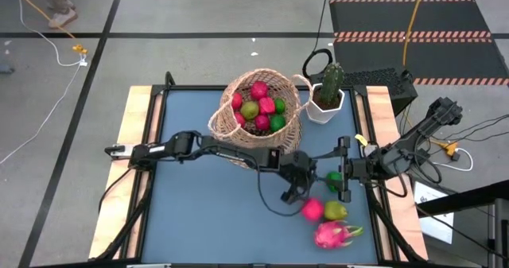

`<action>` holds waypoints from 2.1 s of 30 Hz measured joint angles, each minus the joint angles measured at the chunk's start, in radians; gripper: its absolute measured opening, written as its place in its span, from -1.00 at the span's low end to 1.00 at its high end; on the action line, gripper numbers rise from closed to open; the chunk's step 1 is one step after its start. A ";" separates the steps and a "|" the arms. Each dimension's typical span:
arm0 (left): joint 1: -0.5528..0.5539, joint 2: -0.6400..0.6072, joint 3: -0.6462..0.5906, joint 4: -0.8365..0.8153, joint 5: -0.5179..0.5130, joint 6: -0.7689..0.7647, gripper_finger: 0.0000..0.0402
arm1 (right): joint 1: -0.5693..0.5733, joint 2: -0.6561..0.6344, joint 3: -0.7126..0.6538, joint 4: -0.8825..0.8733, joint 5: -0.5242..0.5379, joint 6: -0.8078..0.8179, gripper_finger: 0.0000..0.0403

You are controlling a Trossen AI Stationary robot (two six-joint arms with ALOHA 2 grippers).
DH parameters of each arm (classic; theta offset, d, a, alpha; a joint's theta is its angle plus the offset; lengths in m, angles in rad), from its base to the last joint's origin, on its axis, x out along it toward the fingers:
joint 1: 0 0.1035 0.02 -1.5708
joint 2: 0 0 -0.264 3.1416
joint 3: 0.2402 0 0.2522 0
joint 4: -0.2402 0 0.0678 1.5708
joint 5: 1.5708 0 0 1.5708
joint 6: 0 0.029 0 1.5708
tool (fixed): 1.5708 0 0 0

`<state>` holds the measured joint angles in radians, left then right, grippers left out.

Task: Build produce basket
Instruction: Put the red apple into the brown basket

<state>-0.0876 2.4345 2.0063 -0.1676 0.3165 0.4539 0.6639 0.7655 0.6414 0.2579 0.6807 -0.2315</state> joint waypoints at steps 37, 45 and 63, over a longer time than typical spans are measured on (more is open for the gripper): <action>-0.139 -0.068 -0.172 0.242 -0.123 -0.010 0.89 | -0.037 0.179 0.000 0.141 -0.001 0.318 0.26; -0.098 -0.068 -0.239 0.199 -0.135 -0.090 0.89 | -0.004 0.189 0.000 0.141 -0.002 0.347 0.26; -0.107 -0.078 -0.225 -0.074 -0.317 -0.421 0.58 | -0.005 0.249 0.000 0.161 -0.002 0.308 0.26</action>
<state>-0.1947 2.3566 1.7809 -0.2413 -0.0002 0.0326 0.6594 1.0145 0.6411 0.4188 0.6792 0.0761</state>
